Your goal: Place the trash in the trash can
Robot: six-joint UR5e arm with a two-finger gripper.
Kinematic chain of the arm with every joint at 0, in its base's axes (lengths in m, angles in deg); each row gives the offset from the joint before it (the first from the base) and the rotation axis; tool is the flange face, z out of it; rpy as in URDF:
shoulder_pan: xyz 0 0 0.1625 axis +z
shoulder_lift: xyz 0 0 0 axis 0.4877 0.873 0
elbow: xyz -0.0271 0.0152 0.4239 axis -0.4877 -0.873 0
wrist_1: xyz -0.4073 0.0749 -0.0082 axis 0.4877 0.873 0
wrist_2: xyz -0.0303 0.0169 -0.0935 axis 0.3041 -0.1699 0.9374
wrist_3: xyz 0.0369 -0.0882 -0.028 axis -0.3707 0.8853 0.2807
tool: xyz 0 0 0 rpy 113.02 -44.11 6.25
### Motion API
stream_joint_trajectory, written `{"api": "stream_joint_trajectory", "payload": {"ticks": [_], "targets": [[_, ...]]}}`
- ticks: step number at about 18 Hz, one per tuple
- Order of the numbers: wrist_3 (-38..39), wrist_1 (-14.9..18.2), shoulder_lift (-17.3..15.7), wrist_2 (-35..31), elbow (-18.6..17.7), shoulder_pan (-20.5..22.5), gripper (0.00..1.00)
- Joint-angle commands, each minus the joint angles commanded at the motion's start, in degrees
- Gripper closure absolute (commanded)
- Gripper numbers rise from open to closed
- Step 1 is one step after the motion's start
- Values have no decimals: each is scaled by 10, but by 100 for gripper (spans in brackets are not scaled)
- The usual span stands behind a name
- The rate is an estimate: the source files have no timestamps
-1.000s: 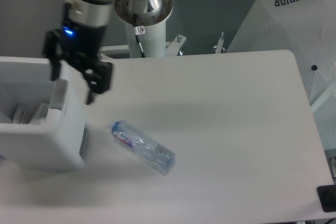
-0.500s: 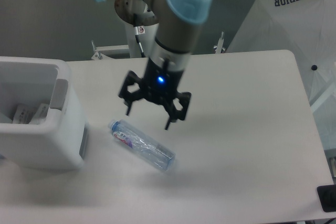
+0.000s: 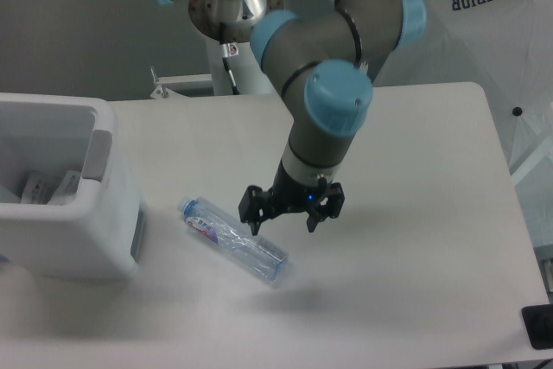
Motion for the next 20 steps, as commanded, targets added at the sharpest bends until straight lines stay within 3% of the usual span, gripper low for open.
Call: {"api": "stream_joint_trajectory", "payload": {"ticks": [7, 10, 16, 20], "targets": [[94, 4, 69, -45, 35, -26, 0], [114, 8, 83, -62, 34, -34, 0], [125, 60, 91, -70, 36, -39, 0], [155, 60, 108, -83, 40, -43, 0]]}}
